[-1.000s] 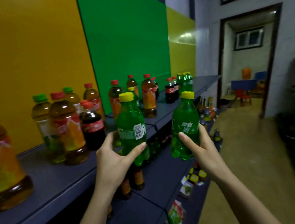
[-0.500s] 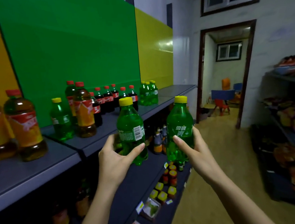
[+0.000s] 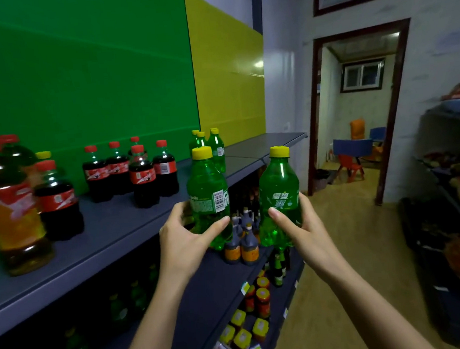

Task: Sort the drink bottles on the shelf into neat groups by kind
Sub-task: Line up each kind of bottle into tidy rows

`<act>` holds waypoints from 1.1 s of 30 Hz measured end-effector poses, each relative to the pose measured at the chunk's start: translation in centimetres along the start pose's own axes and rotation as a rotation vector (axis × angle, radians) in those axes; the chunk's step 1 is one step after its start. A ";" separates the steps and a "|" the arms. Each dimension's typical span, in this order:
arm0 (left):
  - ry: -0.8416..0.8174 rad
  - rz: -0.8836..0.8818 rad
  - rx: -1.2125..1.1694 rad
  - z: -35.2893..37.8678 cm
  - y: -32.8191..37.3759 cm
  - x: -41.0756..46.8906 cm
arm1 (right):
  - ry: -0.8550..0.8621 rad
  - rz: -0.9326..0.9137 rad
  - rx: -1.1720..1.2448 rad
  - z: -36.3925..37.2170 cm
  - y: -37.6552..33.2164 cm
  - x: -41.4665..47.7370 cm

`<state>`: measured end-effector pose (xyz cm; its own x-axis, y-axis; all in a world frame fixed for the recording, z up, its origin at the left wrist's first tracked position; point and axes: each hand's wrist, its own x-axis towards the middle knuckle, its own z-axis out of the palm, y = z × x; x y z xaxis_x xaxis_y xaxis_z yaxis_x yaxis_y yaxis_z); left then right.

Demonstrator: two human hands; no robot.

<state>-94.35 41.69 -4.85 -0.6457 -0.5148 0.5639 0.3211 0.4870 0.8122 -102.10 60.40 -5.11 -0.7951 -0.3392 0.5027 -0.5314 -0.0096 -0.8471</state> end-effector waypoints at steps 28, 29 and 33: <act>0.523 -0.098 0.310 18.6 -15.0 27.2 | -0.408 -0.095 0.243 0.5 21.9 41.6; 0.549 -0.102 0.337 19.0 -15.3 27.6 | -0.427 -0.106 0.251 1.0 22.5 42.7; 0.637 -0.123 0.418 20.3 -16.1 28.7 | -0.528 -0.130 0.294 3.2 24.3 45.7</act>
<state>-132.07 33.43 -4.78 -0.0954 -0.8278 0.5529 -0.0975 0.5605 0.8224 -150.42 41.66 -3.27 -0.4376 -0.7367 0.5155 -0.4519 -0.3155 -0.8344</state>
